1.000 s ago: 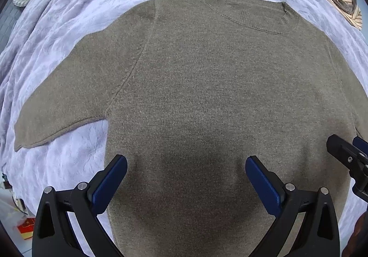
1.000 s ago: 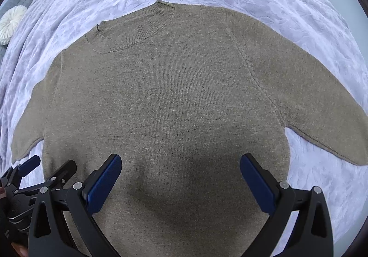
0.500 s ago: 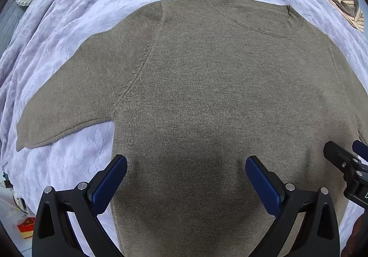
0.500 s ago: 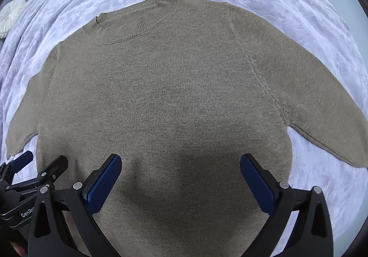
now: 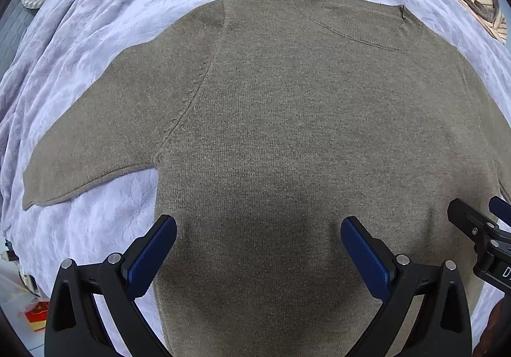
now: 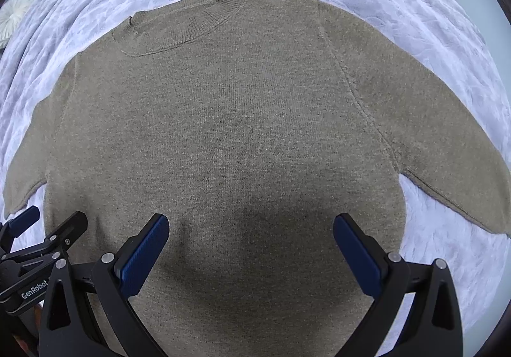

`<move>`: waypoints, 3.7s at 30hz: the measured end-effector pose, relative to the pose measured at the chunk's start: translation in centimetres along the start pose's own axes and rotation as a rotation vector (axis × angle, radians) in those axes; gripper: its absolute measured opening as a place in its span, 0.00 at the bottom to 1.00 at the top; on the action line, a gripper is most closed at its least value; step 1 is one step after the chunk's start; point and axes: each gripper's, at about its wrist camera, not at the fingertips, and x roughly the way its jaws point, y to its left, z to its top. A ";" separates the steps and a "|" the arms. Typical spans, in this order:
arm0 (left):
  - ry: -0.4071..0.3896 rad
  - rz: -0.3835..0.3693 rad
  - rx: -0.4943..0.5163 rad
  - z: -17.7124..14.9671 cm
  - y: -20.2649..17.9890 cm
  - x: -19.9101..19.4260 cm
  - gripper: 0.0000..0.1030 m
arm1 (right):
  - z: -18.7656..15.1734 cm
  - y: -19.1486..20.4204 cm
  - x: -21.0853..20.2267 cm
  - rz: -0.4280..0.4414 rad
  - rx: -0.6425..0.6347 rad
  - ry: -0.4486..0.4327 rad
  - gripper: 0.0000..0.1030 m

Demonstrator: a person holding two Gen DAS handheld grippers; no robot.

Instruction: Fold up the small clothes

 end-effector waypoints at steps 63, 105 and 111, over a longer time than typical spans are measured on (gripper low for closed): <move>-0.006 0.013 -0.016 -0.2 1.1 -0.3 1.00 | -0.9 0.4 -1.3 -0.020 -0.032 0.001 0.99; -0.322 -0.293 -0.791 -4.3 36.4 4.3 0.94 | -1.3 17.5 0.0 -0.007 -0.268 0.031 0.99; -0.364 -0.204 -0.797 -2.8 39.2 3.7 0.07 | -1.8 19.5 0.2 0.009 -0.292 0.036 0.99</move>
